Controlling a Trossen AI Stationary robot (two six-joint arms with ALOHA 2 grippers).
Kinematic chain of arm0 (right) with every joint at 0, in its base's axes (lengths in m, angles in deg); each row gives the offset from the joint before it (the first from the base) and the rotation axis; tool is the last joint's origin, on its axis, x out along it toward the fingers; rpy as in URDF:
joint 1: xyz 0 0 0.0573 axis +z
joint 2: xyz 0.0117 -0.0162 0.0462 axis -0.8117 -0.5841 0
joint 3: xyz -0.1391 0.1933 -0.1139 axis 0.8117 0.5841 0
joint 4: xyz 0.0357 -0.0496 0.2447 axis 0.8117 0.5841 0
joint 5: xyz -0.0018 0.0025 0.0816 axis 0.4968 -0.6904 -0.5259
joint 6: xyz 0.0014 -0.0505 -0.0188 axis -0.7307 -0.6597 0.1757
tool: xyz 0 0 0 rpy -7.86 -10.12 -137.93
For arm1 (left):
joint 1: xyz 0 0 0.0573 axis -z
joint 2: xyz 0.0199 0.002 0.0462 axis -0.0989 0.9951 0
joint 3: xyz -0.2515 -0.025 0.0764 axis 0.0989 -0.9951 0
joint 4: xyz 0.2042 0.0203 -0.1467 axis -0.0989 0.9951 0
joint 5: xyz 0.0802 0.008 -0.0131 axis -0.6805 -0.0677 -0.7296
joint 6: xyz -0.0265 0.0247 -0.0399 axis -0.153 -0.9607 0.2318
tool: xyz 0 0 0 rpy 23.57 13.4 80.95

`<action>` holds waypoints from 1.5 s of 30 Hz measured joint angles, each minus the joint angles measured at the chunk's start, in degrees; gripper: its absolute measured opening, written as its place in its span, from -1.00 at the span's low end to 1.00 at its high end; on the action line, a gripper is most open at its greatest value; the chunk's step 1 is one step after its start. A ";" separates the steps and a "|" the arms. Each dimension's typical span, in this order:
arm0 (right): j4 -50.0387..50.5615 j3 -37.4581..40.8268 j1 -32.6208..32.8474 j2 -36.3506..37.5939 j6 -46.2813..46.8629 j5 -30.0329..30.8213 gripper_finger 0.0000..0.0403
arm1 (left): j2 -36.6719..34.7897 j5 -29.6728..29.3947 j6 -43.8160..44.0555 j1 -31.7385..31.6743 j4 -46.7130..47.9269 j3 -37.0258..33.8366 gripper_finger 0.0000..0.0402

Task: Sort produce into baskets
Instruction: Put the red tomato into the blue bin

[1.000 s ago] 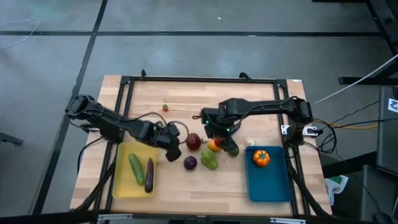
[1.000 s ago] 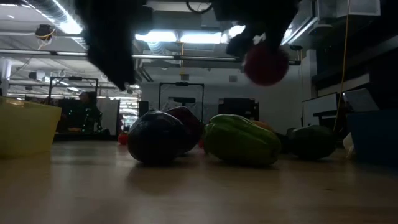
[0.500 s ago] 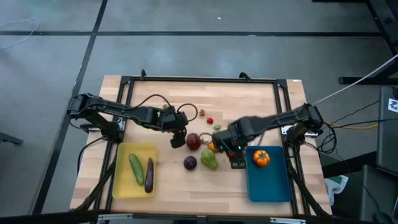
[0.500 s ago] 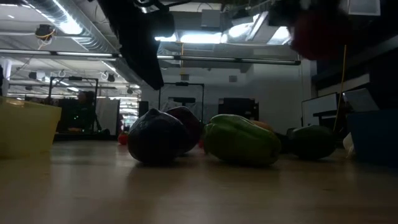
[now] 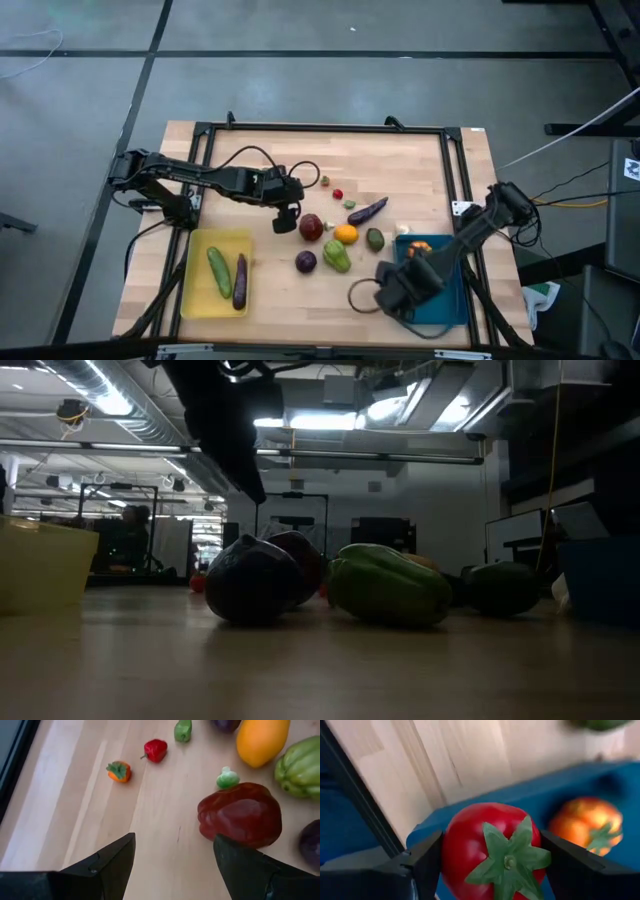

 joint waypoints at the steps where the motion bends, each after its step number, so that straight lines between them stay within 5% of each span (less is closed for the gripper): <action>1: -0.47 0.92 0.91 0.00 2.30 0.00 0.41 | 0.00 -0.01 -0.60 -0.02 -0.45 0.00 0.32; 10: -6.02 9.90 6.78 -0.04 14.05 0.01 0.41 | 0.00 -0.01 -1.15 -1.99 -3.18 0.00 0.32; 20: -13.83 18.37 7.51 -0.09 14.26 0.02 0.41 | 0.00 -0.02 -1.08 -4.67 -4.35 0.00 0.32; 31: -13.70 18.87 7.48 -0.09 13.95 -0.32 0.42 | 0.00 -0.02 -0.95 -4.78 -4.35 0.00 0.32; 45: -13.66 18.87 7.46 -0.09 13.85 -1.07 0.97 | 0.00 -0.04 2.31 -8.66 -4.06 0.00 0.32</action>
